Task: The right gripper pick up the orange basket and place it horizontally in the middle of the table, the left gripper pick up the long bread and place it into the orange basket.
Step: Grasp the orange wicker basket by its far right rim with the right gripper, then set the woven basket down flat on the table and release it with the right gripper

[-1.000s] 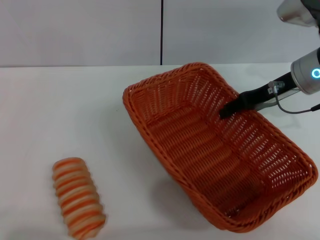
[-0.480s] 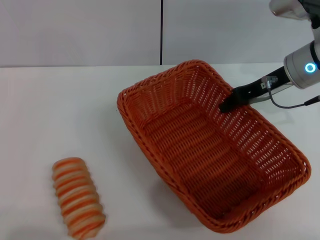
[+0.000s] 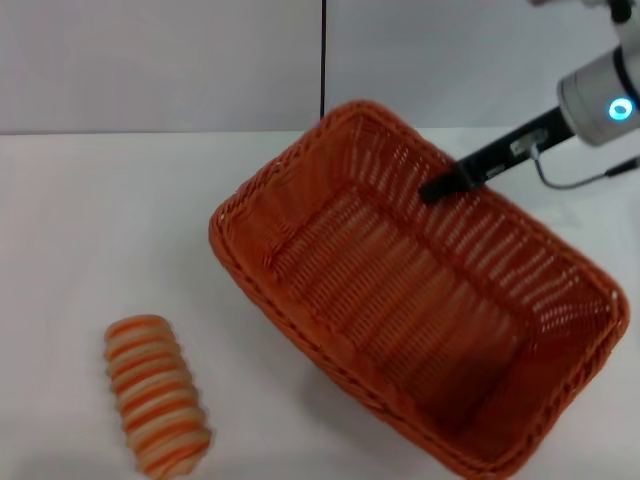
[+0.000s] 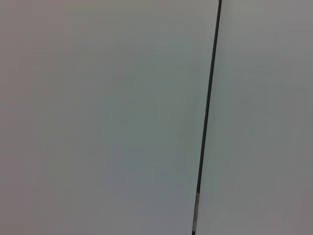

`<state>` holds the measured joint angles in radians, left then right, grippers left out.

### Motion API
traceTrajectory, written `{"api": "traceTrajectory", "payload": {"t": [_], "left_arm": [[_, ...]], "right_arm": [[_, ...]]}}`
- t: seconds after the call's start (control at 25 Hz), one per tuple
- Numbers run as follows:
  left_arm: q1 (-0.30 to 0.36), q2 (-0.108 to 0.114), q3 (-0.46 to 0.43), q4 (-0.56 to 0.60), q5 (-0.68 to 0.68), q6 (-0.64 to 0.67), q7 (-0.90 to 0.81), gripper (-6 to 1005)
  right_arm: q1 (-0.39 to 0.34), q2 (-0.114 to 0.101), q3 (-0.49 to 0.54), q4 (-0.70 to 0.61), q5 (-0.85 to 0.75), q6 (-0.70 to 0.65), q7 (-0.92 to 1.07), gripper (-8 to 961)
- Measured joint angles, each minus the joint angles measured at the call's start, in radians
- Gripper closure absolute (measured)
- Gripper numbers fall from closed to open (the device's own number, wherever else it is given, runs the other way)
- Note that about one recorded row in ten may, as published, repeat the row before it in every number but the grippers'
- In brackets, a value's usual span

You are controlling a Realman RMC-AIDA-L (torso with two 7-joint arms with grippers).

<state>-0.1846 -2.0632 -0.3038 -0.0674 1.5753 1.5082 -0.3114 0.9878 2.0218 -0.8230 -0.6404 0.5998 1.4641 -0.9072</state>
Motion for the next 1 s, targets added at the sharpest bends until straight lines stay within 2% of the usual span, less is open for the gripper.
{"api": "traceTrajectory", "payload": {"t": [0.2, 0.32, 0.4, 0.48, 0.92, 1.0], "left_arm": [[0.014, -0.003, 0.003, -0.004, 0.002, 0.007, 0.001, 346], [0.029, -0.004, 0.007, -0.009, 0.004, 0.018, 0.006, 346], [0.036, -0.005, 0.007, -0.01, 0.005, 0.023, 0.006, 346], [0.07, -0.007, 0.009, -0.024, 0.007, 0.055, 0.006, 346], [0.186, -0.006, 0.066, -0.037, 0.008, 0.187, 0.011, 346], [0.204, -0.006, 0.069, -0.037, 0.008, 0.206, 0.011, 346]], "right_arm": [[0.049, -0.006, -0.002, -0.075, 0.007, 0.136, -0.19, 825], [0.074, -0.001, -0.047, -0.108, 0.007, 0.174, -0.29, 823], [0.083, 0.005, -0.099, -0.127, 0.006, 0.168, -0.34, 821], [0.091, 0.014, -0.169, -0.144, -0.001, 0.124, -0.39, 820], [0.102, 0.029, -0.193, -0.142, 0.074, -0.006, -0.58, 811], [0.103, 0.037, -0.198, -0.141, 0.085, -0.027, -0.59, 810]]}}
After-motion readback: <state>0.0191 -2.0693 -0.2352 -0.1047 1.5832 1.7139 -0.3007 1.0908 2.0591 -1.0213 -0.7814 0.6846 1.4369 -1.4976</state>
